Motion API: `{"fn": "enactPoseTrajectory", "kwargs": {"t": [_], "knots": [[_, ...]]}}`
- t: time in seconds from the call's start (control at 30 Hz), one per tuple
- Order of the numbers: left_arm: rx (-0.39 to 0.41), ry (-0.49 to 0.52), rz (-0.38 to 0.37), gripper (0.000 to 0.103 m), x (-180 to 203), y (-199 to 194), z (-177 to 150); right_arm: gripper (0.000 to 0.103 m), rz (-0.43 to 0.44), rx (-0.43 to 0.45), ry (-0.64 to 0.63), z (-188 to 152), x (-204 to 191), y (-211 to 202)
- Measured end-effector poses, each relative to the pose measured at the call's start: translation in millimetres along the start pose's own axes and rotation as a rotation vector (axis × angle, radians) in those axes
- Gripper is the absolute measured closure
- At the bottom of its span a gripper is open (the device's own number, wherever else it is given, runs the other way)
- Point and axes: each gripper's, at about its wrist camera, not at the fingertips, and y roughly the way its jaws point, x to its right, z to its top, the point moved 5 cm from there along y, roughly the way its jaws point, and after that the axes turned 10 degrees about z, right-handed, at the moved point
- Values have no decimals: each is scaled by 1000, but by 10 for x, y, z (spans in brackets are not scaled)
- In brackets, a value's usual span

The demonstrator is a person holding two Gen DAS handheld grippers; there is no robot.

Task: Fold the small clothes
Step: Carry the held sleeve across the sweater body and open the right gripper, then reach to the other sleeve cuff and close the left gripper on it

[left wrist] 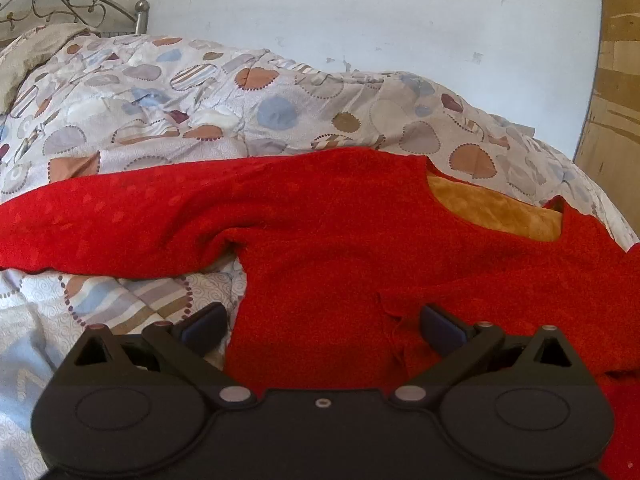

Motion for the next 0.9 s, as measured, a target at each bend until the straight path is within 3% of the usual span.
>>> {"fn": "enactPoseTrajectory", "kwargs": {"t": [0.13,0.5,0.8,0.9], "knots": [[1,2,2,1,1,-3,-3,91,24,-17,138,-183,230,-145],[4,-2,1,1,-11,-13,-10,86,33,-38,137,-285,154,-218],[-53,-69,12,1,-356,-325,187,16,99,10,124,-143,40,-852],[-30,-83,40,1,-664,-518,244,0,148,48,146,-93,-85,-1114]]}}
